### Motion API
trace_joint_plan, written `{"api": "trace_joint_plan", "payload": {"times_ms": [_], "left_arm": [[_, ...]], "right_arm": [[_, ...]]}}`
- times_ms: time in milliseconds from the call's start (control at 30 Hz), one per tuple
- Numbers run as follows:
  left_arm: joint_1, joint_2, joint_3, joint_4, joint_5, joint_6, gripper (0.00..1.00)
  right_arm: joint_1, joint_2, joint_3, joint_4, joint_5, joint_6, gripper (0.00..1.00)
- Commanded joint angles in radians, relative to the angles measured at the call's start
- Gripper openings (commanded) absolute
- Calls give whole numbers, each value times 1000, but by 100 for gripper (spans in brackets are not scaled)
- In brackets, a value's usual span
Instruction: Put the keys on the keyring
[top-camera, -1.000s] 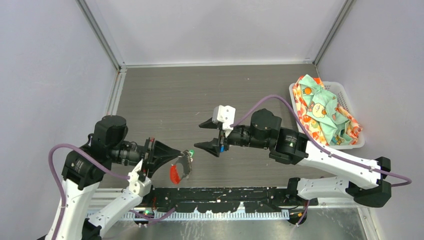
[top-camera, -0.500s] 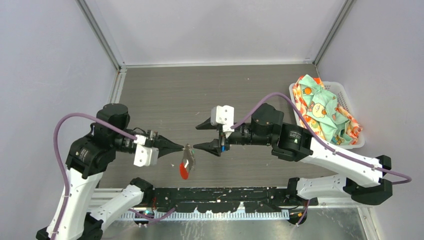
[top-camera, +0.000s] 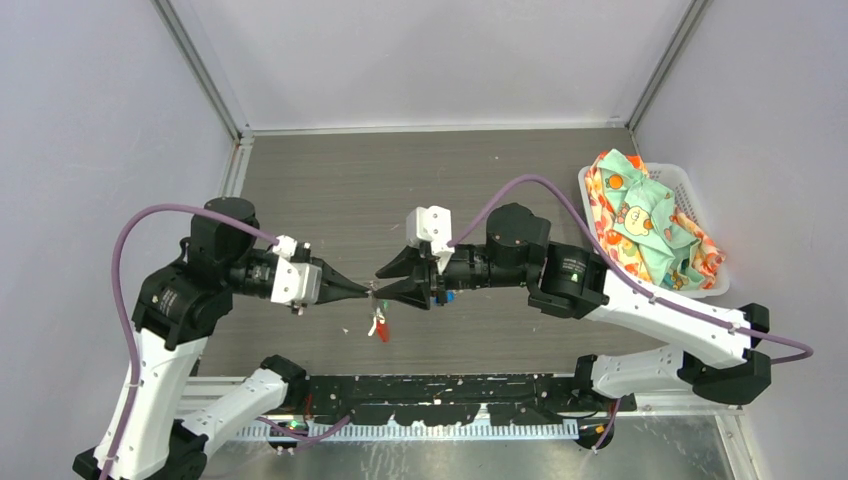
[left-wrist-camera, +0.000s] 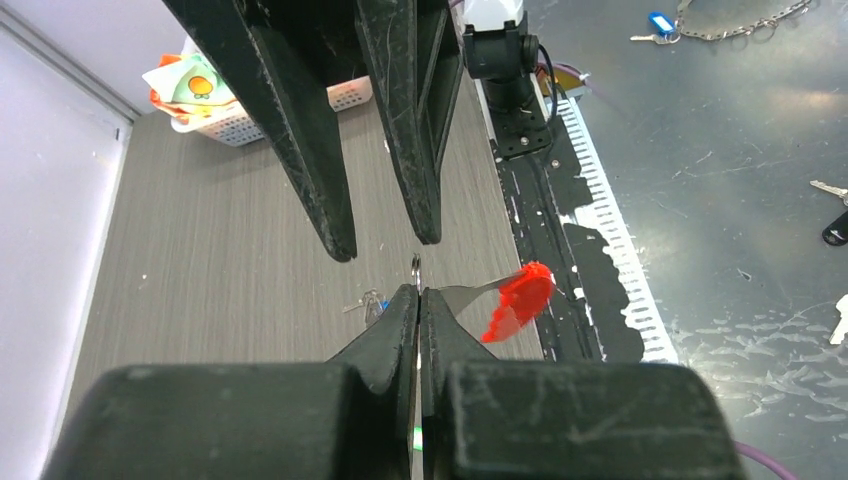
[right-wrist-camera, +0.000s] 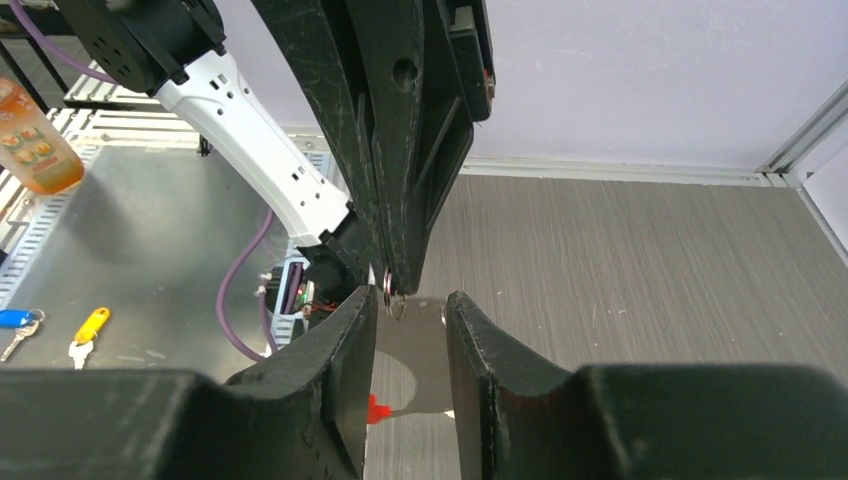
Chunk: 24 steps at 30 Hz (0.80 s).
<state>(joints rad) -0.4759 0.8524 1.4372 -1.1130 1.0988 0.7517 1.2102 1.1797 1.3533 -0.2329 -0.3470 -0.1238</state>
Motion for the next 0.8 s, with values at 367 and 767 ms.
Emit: {"api": "trace_joint_plan", "payload": {"times_ms": [367,767], "left_arm": [[-1,29,66,-63,-16,-14,0],[-1,30,77,-48,-25,-72,0]], "right_arm": [[5,98,175,-122,-31,13,19],[5,157,292,-320,2,-25,1]]}}
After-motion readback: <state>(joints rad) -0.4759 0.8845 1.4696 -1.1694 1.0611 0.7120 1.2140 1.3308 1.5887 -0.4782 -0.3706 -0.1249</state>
